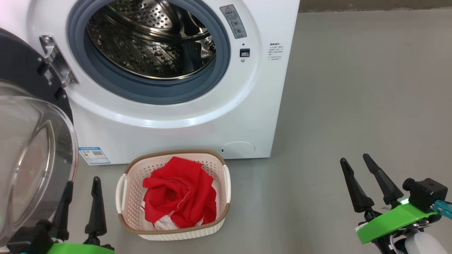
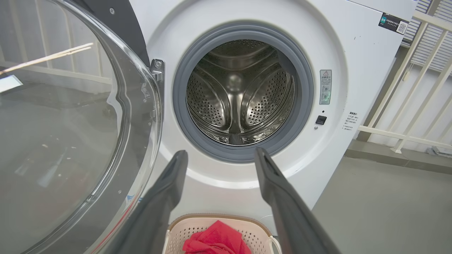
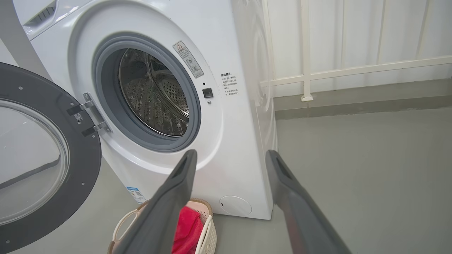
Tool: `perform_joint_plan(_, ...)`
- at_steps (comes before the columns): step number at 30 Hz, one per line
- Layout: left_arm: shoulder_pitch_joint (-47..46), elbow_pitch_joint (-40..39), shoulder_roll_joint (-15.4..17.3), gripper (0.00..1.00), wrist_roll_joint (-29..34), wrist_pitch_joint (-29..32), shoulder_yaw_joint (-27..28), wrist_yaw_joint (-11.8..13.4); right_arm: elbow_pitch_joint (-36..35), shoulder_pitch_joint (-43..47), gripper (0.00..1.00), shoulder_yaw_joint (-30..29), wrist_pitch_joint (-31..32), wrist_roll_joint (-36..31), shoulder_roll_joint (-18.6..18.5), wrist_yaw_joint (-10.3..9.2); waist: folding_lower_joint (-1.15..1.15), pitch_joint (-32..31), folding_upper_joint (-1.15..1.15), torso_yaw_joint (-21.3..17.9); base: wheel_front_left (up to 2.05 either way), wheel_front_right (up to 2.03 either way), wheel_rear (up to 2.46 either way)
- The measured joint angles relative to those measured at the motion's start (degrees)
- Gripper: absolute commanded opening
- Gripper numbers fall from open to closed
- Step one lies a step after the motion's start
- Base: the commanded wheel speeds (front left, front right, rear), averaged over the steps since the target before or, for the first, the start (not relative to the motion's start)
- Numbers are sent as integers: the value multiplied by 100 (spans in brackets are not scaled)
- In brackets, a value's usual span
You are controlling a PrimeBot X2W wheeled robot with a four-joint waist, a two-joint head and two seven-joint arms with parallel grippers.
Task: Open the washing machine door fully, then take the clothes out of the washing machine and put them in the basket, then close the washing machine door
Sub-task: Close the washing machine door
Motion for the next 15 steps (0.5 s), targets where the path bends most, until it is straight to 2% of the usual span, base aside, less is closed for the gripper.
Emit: perform_joint_plan(15,0,14,41,100,0,0,-20,0,1,1,100,-2,0,0,-2,0,0,-14,0,127,0,0,0)
